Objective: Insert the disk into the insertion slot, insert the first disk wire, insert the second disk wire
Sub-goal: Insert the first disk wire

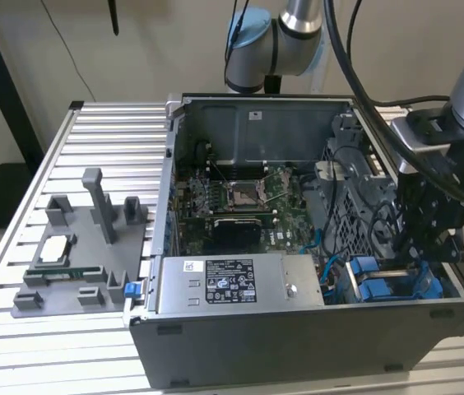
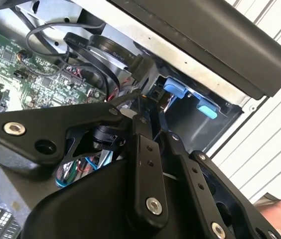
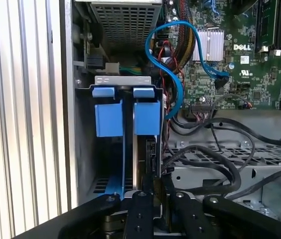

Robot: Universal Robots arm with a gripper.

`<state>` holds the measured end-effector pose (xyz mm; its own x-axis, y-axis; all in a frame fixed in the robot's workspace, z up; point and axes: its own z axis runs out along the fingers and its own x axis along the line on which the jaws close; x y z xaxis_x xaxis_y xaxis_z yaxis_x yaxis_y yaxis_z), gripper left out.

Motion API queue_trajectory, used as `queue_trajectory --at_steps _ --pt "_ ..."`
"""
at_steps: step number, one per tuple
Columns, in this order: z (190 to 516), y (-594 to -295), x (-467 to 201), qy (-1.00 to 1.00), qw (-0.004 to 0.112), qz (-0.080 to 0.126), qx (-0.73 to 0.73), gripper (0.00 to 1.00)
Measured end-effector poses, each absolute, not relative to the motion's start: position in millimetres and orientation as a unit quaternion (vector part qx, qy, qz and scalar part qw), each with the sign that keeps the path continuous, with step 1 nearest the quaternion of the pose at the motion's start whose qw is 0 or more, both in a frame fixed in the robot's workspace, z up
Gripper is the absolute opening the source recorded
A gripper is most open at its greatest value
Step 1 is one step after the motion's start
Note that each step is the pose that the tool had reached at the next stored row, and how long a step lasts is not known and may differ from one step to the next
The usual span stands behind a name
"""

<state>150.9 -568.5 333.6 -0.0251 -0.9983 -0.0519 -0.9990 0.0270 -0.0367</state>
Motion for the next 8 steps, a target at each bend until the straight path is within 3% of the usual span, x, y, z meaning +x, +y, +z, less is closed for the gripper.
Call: queue_trajectory --at_steps 2,3,8 --pt "333.1 -568.5 150.9 0.716 0.031 0.005 -0.697 0.00" --pt "332.5 -568.4 150.9 0.716 0.032 0.006 -0.697 1.00" --pt "342.9 -568.5 150.9 0.717 0.029 0.008 -0.697 1.00"
